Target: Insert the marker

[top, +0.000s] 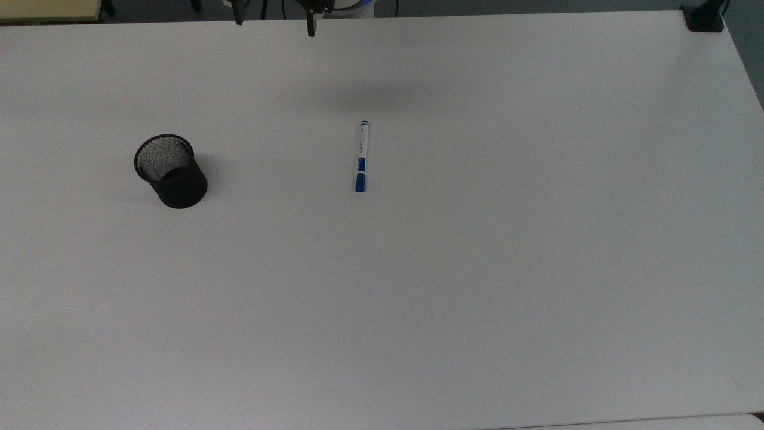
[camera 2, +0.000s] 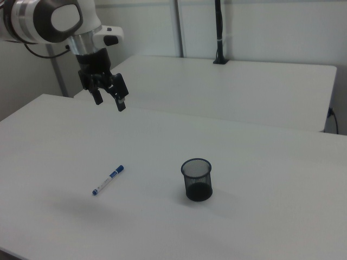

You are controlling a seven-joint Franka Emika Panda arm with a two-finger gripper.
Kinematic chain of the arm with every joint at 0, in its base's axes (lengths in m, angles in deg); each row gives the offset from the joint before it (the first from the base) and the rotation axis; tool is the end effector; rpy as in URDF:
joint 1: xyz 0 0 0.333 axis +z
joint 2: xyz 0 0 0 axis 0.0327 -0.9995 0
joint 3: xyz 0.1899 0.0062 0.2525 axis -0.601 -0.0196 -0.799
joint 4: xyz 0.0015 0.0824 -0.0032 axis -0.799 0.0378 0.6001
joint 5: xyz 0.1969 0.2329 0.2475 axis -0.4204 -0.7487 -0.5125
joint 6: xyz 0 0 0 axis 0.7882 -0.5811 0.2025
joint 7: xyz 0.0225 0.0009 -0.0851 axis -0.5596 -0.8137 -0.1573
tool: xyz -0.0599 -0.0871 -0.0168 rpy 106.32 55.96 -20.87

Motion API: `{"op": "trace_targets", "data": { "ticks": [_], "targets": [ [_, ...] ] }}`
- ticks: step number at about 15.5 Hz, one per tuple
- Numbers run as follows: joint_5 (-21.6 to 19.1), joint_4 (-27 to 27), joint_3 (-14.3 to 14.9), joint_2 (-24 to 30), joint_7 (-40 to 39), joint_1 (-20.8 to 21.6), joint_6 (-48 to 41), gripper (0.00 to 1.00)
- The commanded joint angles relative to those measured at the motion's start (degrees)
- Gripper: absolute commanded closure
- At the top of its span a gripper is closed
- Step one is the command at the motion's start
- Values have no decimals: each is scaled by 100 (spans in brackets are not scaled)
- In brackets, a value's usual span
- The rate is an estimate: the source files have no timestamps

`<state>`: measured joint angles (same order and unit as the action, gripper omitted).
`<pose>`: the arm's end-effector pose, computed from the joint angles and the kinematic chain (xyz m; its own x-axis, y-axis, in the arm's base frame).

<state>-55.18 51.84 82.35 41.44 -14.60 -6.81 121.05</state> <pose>0.5422 -0.0121 0.6040 0.9897 -0.1223 0.0746 -0.1259 -0.9910 0.0459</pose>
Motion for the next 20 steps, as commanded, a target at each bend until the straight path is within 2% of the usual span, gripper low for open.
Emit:
{"op": "trace_targets", "data": {
  "ticks": [1,13,17,20],
  "targets": [
    [-96,-80,-14,-43,-134,-16,-3,0],
    [-96,-80,-14,-34,-142,-24,-12,0],
    [-96,-45,-14,-60,-931,-24,-30,0],
    [123,43,-76,-297,-1618,54,-39,0]
  ]
}}
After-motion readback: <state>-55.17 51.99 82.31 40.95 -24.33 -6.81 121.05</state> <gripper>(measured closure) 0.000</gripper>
